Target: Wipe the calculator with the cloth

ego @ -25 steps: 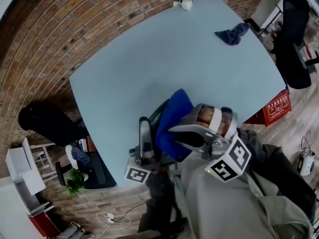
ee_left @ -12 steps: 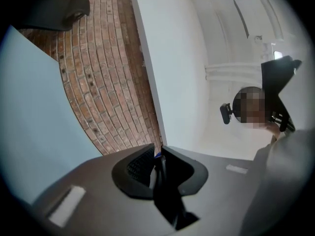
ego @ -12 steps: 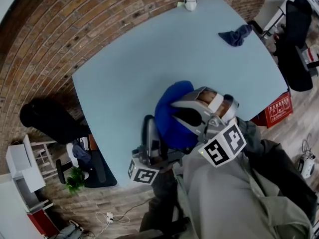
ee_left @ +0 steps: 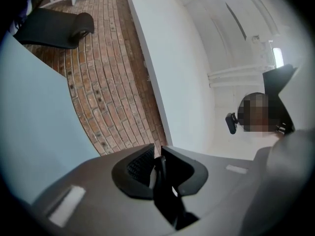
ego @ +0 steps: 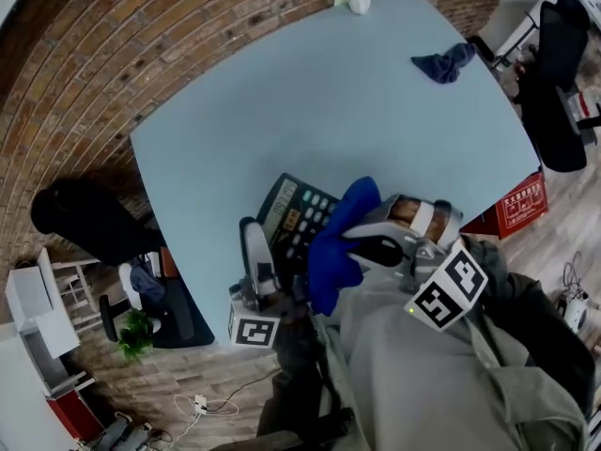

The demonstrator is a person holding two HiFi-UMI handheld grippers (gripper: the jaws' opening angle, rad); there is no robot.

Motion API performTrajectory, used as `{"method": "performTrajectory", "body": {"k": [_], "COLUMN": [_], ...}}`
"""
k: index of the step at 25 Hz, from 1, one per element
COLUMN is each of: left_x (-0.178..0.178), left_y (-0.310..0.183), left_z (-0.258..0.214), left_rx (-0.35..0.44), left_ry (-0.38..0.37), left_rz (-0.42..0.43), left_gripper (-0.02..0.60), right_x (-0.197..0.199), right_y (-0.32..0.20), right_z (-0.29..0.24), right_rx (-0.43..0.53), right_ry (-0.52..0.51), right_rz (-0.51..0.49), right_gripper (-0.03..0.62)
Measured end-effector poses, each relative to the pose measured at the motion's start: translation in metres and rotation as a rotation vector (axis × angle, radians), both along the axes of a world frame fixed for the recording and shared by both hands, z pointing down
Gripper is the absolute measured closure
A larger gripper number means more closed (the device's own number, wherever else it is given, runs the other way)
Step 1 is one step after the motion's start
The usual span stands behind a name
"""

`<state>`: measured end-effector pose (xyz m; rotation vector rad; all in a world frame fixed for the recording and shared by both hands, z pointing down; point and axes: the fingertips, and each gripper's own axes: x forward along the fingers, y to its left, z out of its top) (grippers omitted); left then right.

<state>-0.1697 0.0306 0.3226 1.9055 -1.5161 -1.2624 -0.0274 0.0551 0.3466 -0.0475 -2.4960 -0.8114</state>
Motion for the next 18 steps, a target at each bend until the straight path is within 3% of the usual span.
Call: {"method": "performTrajectory", "body": {"k": [2,4,9,12,15,18], "left_x": [0.0,-0.001,-0.012,-0.02,-0.029,-0.033], "left_y": [-0.003,-0.004,0.0,0.004,0.01,0.012], "left_z": [-0.003,-0.003,0.003,0.006,0.008,0.007], "left_rx": [0.006,0.01,0.014,0.027,0.046,0.062], "left_ry": [0.048,0.101,0.197,0.259,0.319,0.351], "left_rz": [-0.007,-0.026,-0.1,-0.119,-0.136,-0.132], "left_gripper": [0.54,0.54,0.54,0.54,0.54,0.54], "right_x": [0.008,0.007,-0.017,-0.02,-0.009,0.008], "right_y": [-0.025,-0.022,0.062,0.077,0.054,0.005], "right_z": [0.001,-0.005,-0.015,-0.016,-0.022,-0.023], "right_rx": [0.034,0.056,0.062,0.093,0.081,0.11], "right_ry": [0.003,-0.018,-0.082,-0.095,-0.119,-0.133], "right_rz": [0.094,0.102,-0.121,-0.167,-0.108,0.045], "right_gripper": [0.542,0.542,0.542,0.542,0.542,0.542]}}
